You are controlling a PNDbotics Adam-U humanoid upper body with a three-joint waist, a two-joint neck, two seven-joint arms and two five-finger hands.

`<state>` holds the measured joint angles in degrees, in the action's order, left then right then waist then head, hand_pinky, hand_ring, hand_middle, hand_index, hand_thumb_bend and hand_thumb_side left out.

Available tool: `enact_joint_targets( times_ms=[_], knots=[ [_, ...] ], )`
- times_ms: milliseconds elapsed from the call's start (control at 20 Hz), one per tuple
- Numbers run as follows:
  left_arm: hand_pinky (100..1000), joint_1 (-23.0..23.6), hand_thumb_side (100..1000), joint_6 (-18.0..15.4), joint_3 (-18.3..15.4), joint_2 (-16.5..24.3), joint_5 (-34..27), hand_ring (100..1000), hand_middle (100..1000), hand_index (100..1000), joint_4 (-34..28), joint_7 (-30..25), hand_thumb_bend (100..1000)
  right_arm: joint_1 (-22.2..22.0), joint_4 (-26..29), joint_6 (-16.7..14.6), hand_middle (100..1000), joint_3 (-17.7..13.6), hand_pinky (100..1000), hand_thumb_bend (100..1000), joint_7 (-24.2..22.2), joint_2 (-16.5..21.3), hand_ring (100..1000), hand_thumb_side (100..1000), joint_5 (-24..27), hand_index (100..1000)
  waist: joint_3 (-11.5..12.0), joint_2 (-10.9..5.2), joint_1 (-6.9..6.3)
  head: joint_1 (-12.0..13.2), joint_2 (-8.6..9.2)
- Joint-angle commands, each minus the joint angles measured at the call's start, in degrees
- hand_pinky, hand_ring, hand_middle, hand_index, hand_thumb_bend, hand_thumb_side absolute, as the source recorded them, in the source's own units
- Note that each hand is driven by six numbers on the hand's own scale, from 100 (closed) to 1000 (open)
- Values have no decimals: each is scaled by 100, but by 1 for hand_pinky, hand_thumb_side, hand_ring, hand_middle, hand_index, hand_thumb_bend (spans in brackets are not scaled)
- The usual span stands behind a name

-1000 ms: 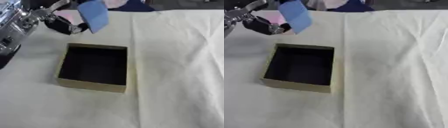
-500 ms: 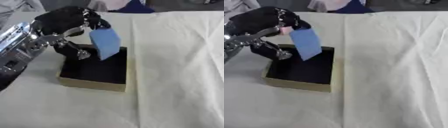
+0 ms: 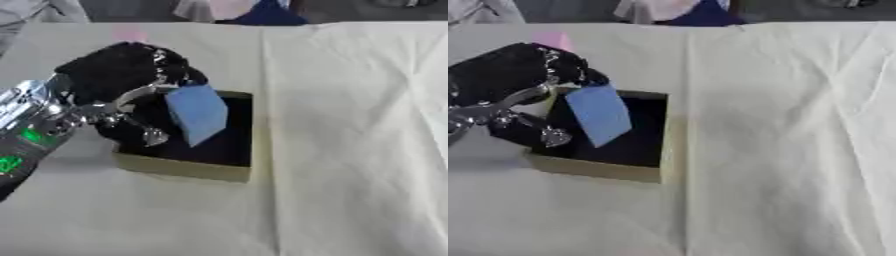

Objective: Pick up objects on the table and place them in the box.

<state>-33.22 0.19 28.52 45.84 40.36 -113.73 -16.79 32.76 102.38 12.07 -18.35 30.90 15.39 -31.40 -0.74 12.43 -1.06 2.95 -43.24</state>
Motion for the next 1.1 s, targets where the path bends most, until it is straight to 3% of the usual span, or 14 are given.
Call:
enact_joint_targets(
  times_ms=[50, 350, 450, 500, 700, 800, 1000, 1100],
  knots=[
    [593, -25, 119, -14, -103, 47, 127, 610, 570, 731, -86, 64, 372, 91, 63, 9, 491, -23, 785, 281, 20, 125, 848, 848, 2, 717, 3, -76, 7, -28, -1],
    [614, 109, 139, 86, -129, -81, 372, 642, 595, 757, -86, -20, 373, 137, 11, -1, 489, -23, 785, 288, 26, 147, 847, 847, 41, 716, 14, -26, 34, -22, 33],
    [662, 143, 162, 75, -94, -103, 542, 714, 668, 814, -86, -138, 395, 151, -19, -2, 488, -28, 785, 292, 31, 166, 848, 845, 60, 716, 16, -6, 39, -20, 32],
    [753, 154, 184, 50, -82, -108, 627, 818, 796, 903, -86, -211, 445, 159, -34, -4, 488, -31, 785, 295, 33, 175, 848, 845, 71, 716, 18, 4, 42, -19, 30],
    [883, 179, 194, -29, -108, -136, 996, 954, 915, 977, -86, -569, 558, 206, -93, -22, 488, -33, 785, 301, 38, 207, 848, 843, 104, 716, 22, 45, 61, -38, 12],
    [905, 188, 178, 8, -156, -172, 1181, 975, 936, 986, -86, -741, 572, 236, -129, -29, 487, -35, 785, 304, 38, 226, 848, 841, 119, 716, 30, 71, 74, -64, 3],
    [915, 206, 282, 74, -223, -262, 1481, 984, 950, 991, -86, -790, 559, 292, -206, -41, 486, -42, 786, 308, 45, 270, 849, 841, 142, 717, 53, 117, 103, -162, -9],
    [922, 207, 244, 92, -245, -291, 1563, 996, 965, 997, -86, -760, 571, 326, -258, -46, 485, -42, 786, 310, 42, 293, 849, 841, 159, 717, 69, 143, 123, -256, -9]
  ],
)
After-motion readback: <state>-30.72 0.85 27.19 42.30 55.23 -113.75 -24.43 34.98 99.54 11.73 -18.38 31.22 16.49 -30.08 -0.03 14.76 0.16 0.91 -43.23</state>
